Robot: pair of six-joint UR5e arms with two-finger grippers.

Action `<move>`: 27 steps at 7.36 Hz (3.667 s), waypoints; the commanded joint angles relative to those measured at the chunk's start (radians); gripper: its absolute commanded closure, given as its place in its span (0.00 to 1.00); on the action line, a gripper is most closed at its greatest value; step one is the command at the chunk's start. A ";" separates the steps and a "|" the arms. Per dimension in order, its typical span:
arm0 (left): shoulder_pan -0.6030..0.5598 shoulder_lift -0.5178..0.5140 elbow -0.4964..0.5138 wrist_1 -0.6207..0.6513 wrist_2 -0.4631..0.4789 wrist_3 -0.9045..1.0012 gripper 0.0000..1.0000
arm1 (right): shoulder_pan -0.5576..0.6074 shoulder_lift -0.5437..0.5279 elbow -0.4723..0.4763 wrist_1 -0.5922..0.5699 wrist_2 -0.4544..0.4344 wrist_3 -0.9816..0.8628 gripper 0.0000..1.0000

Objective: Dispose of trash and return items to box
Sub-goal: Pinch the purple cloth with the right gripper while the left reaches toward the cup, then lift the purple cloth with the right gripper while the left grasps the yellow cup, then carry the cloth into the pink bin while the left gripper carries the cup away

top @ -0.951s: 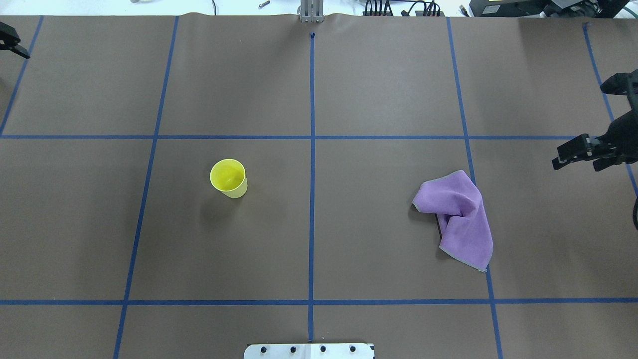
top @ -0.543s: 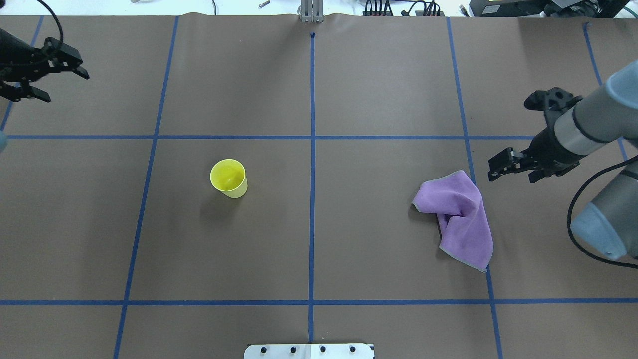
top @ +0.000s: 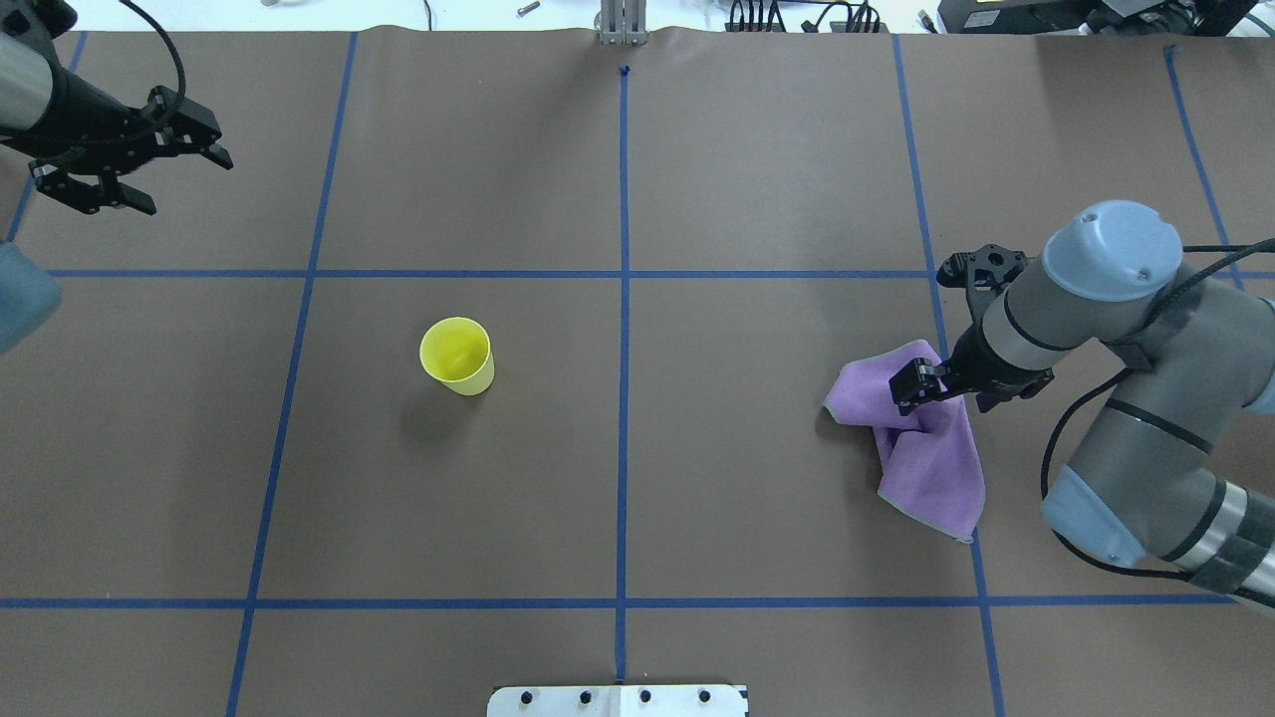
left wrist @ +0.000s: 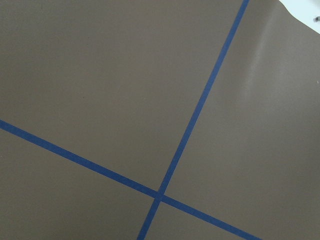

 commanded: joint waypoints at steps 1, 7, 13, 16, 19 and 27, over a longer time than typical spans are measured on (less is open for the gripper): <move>0.017 -0.012 -0.025 0.037 0.000 -0.001 0.02 | -0.004 0.022 -0.028 0.000 0.001 0.006 0.71; 0.244 -0.106 -0.080 0.089 0.057 -0.141 0.02 | 0.124 0.002 0.061 -0.017 0.066 0.004 1.00; 0.448 -0.093 -0.071 0.089 0.219 -0.184 0.18 | 0.408 -0.006 0.089 -0.043 0.239 -0.028 1.00; 0.480 -0.112 -0.024 0.087 0.245 -0.193 0.27 | 0.463 -0.035 0.122 -0.046 0.239 -0.048 1.00; 0.480 -0.124 -0.018 0.086 0.244 -0.220 1.00 | 0.545 -0.114 0.125 -0.044 0.240 -0.196 1.00; 0.072 -0.127 -0.050 0.229 -0.115 -0.054 1.00 | 0.902 -0.355 0.031 -0.162 0.190 -0.941 1.00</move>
